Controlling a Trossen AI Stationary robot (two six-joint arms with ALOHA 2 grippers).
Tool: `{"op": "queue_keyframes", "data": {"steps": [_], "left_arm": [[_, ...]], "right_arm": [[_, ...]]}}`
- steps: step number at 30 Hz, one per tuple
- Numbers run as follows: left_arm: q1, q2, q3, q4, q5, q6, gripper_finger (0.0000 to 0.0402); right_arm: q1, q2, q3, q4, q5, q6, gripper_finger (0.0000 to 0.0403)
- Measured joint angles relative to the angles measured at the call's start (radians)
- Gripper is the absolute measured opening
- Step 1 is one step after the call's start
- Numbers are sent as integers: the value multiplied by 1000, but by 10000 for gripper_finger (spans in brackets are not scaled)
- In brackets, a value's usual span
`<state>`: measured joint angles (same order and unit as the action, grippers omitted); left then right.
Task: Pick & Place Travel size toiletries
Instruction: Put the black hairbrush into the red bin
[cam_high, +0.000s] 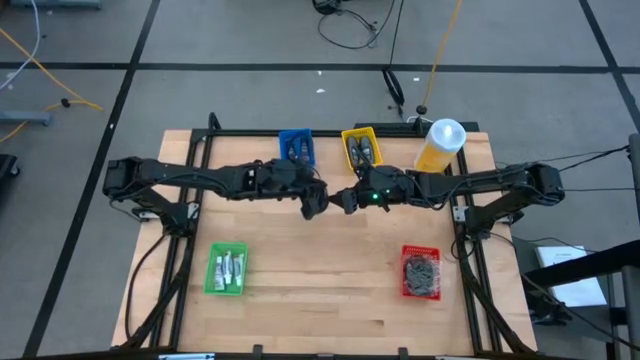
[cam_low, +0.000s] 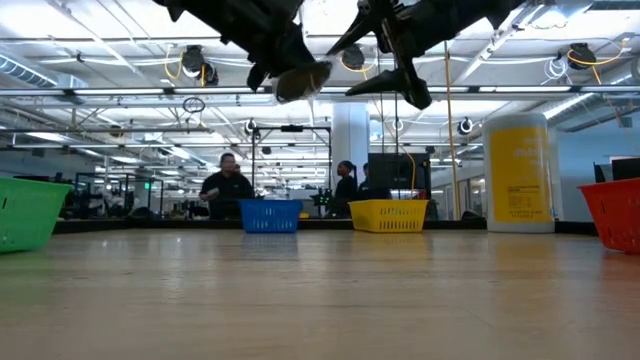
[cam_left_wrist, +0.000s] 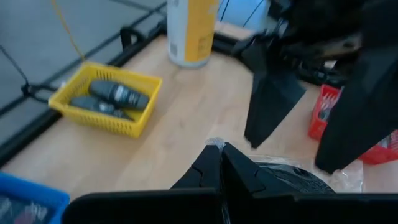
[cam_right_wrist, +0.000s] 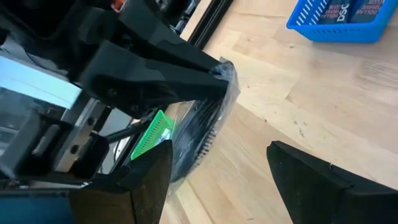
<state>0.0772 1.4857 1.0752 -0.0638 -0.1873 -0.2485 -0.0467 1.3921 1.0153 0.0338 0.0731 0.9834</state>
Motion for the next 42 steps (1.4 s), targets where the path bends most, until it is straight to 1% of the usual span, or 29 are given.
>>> {"op": "queue_keyframes", "data": {"steps": [3, 6, 8, 10, 13, 15, 18, 25, 26, 27, 32, 38, 42], "left_arm": [[0, 0, 0, 55, -1, 37, 0], [8, 0, 0, 92, 3, 65, 0], [14, 0, 0, 115, 3, 87, 0], [15, 0, 0, 135, 4, 120, 0], [14, 0, 0, 161, 44, 157, 0], [14, 0, 0, 174, 69, 172, 0], [14, 0, 0, 177, 83, 191, 0], [14, 0, 0, 173, 83, 232, 0], [14, 0, 0, 172, 83, 236, 0], [14, 0, 0, 172, 85, 241, 0], [14, 0, 0, 172, 86, 245, 0], [14, 0, 0, 171, 85, 243, 0], [13, 0, 0, 171, 86, 243, 2]], "right_arm": [[0, 16, 0, 22, -3, 0, 254], [0, 22, -1, 65, -46, -4, 254], [0, 31, 2, 107, -48, -1, 254], [-5, 43, 2, 103, -48, 0, 254], [-7, 47, -3, 91, -49, 0, 250], [-11, 49, 1, 107, -50, 2, 237], [-11, 56, 0, 94, -52, 4, 196], [-9, 54, 0, 123, -52, -20, 47], [-6, 54, 0, 123, -52, -27, 29], [-4, 54, 0, 123, -50, -35, 21], [-4, 54, 0, 118, -50, -29, 28], [-4, 54, 0, 113, -53, -34, 22], [-5, 54, 0, 111, -75, -34, 22]]}}
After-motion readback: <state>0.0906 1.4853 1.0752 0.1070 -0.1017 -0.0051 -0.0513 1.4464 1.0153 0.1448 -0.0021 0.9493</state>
